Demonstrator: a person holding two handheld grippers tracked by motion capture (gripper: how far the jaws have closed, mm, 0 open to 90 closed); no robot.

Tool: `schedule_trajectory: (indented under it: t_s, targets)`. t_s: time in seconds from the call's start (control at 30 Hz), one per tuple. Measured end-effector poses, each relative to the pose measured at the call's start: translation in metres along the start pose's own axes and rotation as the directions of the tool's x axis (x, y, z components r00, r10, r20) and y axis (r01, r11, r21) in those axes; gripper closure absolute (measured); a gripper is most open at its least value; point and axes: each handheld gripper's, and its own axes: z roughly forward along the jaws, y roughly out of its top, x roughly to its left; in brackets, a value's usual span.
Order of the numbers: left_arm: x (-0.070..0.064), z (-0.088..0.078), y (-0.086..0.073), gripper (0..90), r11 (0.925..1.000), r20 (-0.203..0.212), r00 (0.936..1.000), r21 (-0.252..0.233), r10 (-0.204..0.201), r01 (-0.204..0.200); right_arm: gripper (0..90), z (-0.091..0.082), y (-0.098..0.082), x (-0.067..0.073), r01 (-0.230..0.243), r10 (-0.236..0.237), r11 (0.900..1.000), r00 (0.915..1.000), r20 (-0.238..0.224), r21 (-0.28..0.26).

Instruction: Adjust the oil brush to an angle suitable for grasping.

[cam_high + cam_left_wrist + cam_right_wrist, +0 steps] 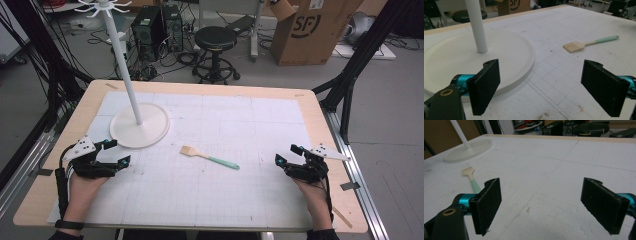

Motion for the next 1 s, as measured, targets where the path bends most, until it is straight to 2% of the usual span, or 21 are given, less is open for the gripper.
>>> schedule_trajectory:
  t_s: [0.13,0.23,0.57,0.73,1.0]
  targets:
    - [0.0,-0.001,0.001,16.4,1.0,-0.001,1.0,-0.001,0.001,-0.001,16.2,0.005,0.007,0.004,0.013,-0.013,1.0,0.9991,-0.04,-0.009]
    - [0.0,-0.001,0.001,16.4,1.0,-0.001,1.0,-0.004,0.001,-0.001,16.2,0.011,0.011,0.008,0.031,-0.031,1.0,0.9981,-0.054,0.0]
    - [0.0,-0.002,0.002,16.4,0.9997,0.006,0.9999,-0.022,-0.01,0.01,17.2,0.042,0.02,0.022,0.075,-0.071,0.996,0.9923,-0.102,0.039]
    - [0.001,-0.002,0.003,16.4,0.9997,0.009,0.9999,-0.021,-0.012,0.012,18.0,0.06,0.024,0.032,0.095,-0.085,0.993,0.9869,-0.137,0.066]
    - [0.001,-0.003,0.004,16.3,0.9997,0.016,0.9998,-0.021,-0.013,0.014,20.2,0.088,0.031,0.052,0.139,-0.117,0.985,0.9735,-0.197,0.102]
